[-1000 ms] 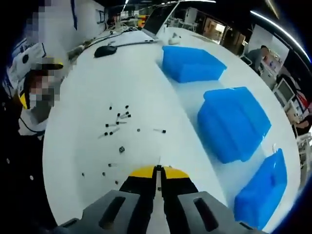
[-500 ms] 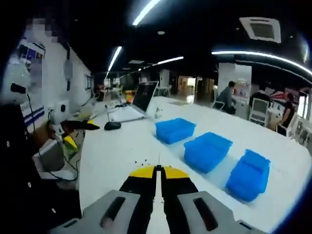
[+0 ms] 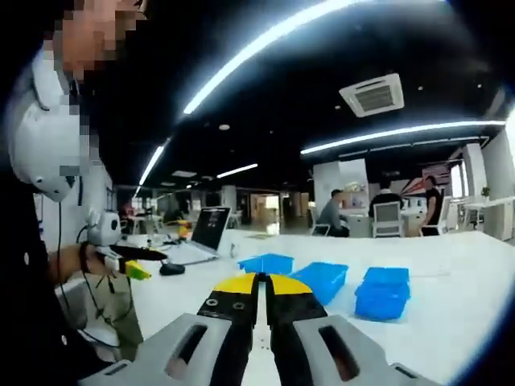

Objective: Pick up the resistors one by one and place each resistor into its matching bin, sorting the parts by color and model until every resistor is separated into the correct bin for its type

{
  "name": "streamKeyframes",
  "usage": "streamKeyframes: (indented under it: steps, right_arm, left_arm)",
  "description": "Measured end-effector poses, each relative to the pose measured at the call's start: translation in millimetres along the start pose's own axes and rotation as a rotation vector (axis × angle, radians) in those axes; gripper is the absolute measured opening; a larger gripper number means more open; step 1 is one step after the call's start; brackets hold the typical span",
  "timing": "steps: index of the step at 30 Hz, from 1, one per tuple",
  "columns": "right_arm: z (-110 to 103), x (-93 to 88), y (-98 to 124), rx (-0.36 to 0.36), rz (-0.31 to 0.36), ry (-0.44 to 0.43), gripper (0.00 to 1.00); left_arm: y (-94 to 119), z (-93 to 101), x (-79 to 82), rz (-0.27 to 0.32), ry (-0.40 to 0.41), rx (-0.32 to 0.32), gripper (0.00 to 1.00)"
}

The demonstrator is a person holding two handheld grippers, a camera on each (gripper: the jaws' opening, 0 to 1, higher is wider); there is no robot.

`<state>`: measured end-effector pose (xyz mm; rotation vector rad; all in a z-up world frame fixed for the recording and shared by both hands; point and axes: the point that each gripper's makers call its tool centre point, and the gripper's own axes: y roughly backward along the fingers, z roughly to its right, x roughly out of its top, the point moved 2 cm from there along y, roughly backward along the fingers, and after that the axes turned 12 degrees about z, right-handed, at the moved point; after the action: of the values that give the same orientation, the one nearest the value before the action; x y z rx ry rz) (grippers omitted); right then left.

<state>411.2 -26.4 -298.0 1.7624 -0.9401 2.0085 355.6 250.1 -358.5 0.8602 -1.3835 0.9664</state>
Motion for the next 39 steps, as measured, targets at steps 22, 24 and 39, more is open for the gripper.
streamKeyframes:
  steps: [22, 24, 39]
  right_arm:
    - [-5, -49.0, -281, 0.22, -0.114, 0.062, 0.07]
    - [-4, -57.7, -308, 0.212, -0.14, 0.05, 0.07]
    - [1, -117.1, -382, 0.173, -0.268, 0.139, 0.12]
  left_arm:
    - [20, -9.9, 2.3, 0.026, 0.01, 0.07, 0.74]
    - [21, -7.3, 3.0, 0.03, 0.013, 0.072, 0.74]
    - [30, -6.4, 5.1, 0.025, 0.01, 0.098, 0.74]
